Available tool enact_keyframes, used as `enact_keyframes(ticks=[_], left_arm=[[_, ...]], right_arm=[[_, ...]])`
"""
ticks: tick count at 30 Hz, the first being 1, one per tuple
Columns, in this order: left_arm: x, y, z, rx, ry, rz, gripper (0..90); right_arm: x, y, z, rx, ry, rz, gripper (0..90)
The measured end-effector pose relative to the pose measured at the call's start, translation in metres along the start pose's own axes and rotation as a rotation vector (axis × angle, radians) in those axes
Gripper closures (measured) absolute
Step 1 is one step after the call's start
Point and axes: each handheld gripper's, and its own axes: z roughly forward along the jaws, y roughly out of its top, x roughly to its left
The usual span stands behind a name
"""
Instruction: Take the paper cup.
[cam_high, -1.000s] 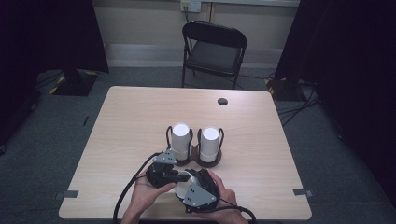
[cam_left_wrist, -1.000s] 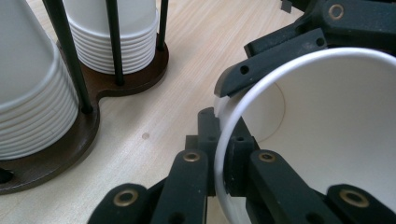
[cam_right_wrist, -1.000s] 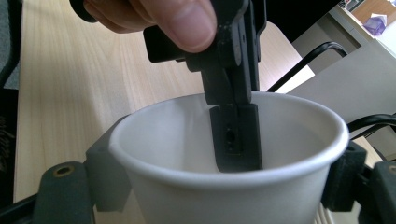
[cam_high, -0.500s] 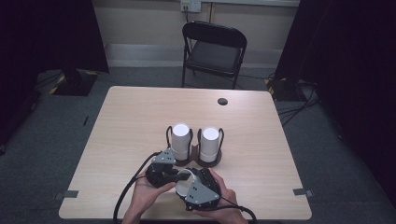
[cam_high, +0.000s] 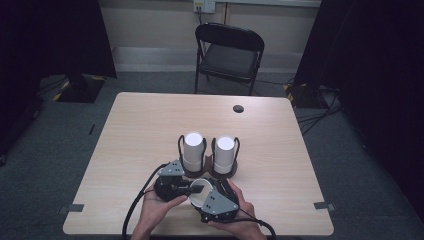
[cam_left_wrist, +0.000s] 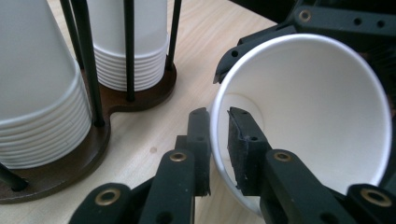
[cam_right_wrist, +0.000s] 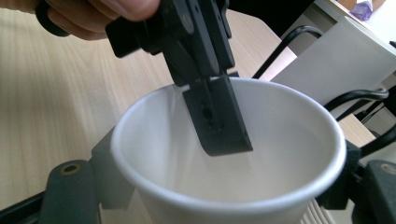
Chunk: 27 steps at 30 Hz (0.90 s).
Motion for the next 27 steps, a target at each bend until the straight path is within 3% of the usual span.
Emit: enact_keyframes(ticks=[6, 11, 16, 24, 27], left_arm=[[0.001, -0.001, -0.003, -0.024, 0.003, 0.009, 77.0], [0.002, -0.004, -0.008, -0.08, 0.008, 0.011, 72.9], [0.005, -0.008, -0.01, -0.144, -0.01, -0.022, 70.2], [0.008, -0.012, -0.014, -0.208, 0.017, -0.044, 60.4], [0.006, -0.014, -0.017, -0.228, 0.064, -0.037, 54.7]], right_arm=[[-0.002, -0.003, 0.0, 0.01, -0.006, 0.015, 24.2], [-0.008, -0.007, -0.001, 0.013, -0.022, 0.049, 24.3], [-0.013, -0.011, -0.002, 0.01, -0.035, 0.087, 24.3], [-0.02, -0.017, -0.004, 0.006, -0.047, 0.133, 24.3], [-0.022, -0.02, -0.005, -0.002, -0.046, 0.153, 24.3]])
